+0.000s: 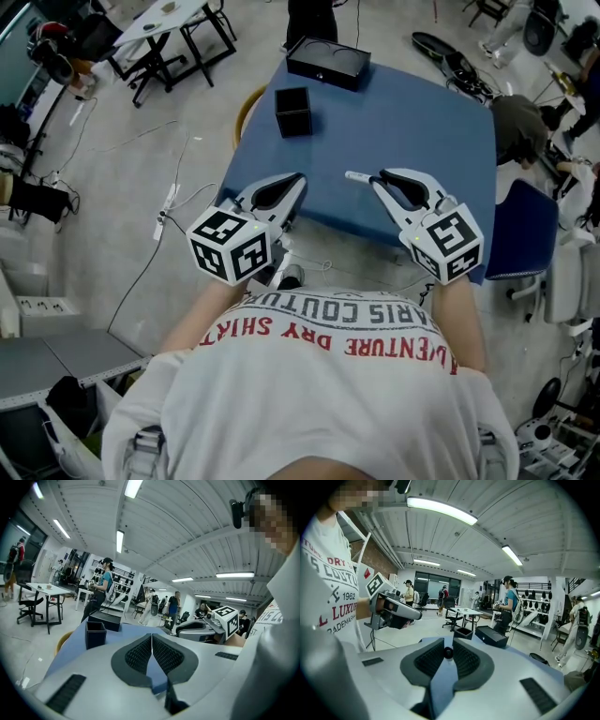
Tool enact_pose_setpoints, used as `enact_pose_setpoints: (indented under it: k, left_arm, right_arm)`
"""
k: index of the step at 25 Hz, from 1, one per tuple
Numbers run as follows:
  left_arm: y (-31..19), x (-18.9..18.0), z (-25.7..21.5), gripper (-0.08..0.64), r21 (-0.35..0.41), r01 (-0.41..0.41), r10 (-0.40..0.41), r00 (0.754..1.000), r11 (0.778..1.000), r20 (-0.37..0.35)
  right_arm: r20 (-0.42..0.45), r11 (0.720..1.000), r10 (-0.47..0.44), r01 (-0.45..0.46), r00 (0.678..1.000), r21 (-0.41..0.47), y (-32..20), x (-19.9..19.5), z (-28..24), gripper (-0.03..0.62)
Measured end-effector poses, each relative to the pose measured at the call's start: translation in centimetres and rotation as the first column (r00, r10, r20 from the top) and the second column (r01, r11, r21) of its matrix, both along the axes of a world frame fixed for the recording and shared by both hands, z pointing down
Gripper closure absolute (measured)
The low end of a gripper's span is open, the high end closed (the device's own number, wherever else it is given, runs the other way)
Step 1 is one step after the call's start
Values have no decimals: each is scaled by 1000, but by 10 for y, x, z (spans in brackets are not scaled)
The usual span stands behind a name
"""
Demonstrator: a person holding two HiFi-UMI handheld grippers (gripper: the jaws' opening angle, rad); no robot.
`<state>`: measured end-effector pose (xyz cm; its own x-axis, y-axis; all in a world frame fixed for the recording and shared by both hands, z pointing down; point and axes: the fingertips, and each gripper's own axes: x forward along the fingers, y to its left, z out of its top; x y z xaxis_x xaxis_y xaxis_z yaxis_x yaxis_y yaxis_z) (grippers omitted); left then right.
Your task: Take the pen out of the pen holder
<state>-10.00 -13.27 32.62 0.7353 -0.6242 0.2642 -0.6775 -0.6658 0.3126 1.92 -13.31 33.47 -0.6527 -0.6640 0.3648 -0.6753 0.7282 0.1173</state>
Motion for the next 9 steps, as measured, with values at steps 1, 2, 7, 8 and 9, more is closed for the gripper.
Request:
enact_pose_setpoints:
  k: [1,2,7,8,9]
  left_arm:
    - [1,1,0,529,2,3,-3,1000,1000,-2]
    - [2,2,-1,529,4,5,-5,1000,1000,-3]
    - [7,6,-6,529,21,6,-5,1000,1000,-11]
    - [8,7,-6,529,22,5,-4,1000,1000,-13]
    - [9,8,-6,529,24,4,-4,1000,1000,-14]
  right_arm:
    - [1,1000,-3,3,1000,2,1,1,-1,526]
    - [1,1000,-5,5,1000,5,2,2,-2,525]
    - [0,1000,-9,9,1000,22,6,6,-9,525]
    - [0,1000,-9,9,1000,24,7,7,-9,526]
    - [1,1000,-9,9,1000,25,8,8,-9,526]
